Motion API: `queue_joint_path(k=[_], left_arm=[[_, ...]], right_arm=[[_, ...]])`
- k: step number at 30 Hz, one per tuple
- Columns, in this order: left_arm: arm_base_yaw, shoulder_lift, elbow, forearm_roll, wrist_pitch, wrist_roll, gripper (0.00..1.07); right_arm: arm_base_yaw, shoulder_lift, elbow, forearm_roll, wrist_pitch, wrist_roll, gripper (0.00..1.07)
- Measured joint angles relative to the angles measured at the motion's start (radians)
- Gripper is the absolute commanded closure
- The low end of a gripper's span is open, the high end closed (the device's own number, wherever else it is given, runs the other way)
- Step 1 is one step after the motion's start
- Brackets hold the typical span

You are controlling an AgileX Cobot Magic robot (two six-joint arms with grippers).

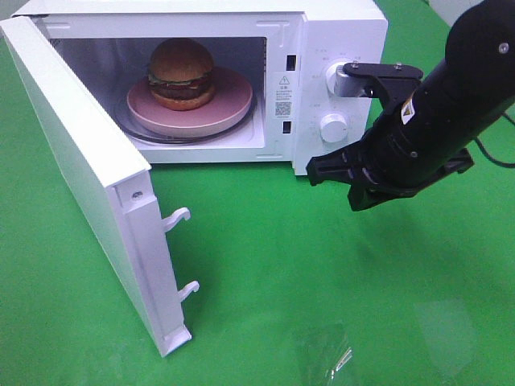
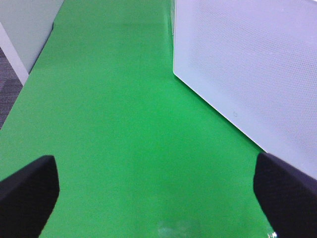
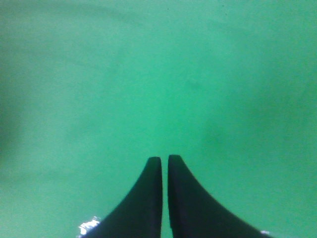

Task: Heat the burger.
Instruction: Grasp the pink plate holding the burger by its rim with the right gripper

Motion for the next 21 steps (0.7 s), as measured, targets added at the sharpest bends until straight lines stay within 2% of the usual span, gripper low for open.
queue_joint_path(k=[2,7,8,9,11,14,15,18,21], left_arm=[[0.000,0.000,0.000,0.000,0.000,0.000,0.07],[0.000,0.000,0.000,0.000,0.000,0.000,0.07],[0.000,0.000,0.000,0.000,0.000,0.000,0.07],[0.000,0.000,0.000,0.000,0.000,0.000,0.07],[0.000,0.000,0.000,0.000,0.000,0.000,0.07],[0.000,0.000,0.000,0.000,0.000,0.000,0.07],[0.000,0.000,0.000,0.000,0.000,0.000,0.07],[0.000,0.000,0.000,0.000,0.000,0.000,0.07],[0.000,0.000,0.000,0.000,0.000,0.000,0.07]], right_arm=[[-0.001,0.000,-0.052,-0.024,0.091,-0.216,1.01],[-0.001,0.000,-0.085,-0.025,0.127,-0.381,1.01],[-0.001,0.000,-0.100,-0.025,0.130,-0.513,1.01],[-0.001,0.000,-0.100,-0.025,0.130,-0.513,1.01],[-0.001,0.000,-0.117,-0.031,0.129,-0.765,1.00],[-0.001,0.000,-0.118,-0.033,0.117,-0.881,1.00],[-0.001,0.000,-0.118,-0.033,0.093,-1.000,0.99],[-0.001,0.000,-0.118,-0.033,0.080,-1.043,0.98],[-0.001,0.000,-0.118,-0.044,0.029,-1.215,0.95]])
